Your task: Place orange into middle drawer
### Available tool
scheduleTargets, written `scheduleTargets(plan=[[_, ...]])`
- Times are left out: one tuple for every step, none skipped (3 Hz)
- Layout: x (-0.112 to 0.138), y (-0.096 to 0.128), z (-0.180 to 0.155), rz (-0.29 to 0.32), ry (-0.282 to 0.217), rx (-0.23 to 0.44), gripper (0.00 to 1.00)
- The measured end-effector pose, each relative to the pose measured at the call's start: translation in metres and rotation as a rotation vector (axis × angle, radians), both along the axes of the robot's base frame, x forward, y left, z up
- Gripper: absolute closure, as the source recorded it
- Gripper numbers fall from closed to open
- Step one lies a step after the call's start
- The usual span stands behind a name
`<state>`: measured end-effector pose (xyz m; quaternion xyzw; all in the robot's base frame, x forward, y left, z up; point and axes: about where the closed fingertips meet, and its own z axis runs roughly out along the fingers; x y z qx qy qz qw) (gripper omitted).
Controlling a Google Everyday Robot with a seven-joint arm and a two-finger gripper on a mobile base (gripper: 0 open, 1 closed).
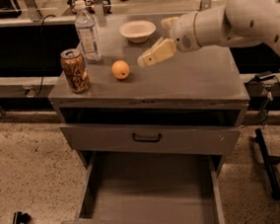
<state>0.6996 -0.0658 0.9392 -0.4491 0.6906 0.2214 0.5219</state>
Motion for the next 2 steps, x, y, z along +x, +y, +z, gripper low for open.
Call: scheduleTargets(plan=[[0.006,0.020,-0.042,-0.008,0.048,0.021,0.00],[0.015,0.043,-0.067,0.022,0.066,0.036,0.00]])
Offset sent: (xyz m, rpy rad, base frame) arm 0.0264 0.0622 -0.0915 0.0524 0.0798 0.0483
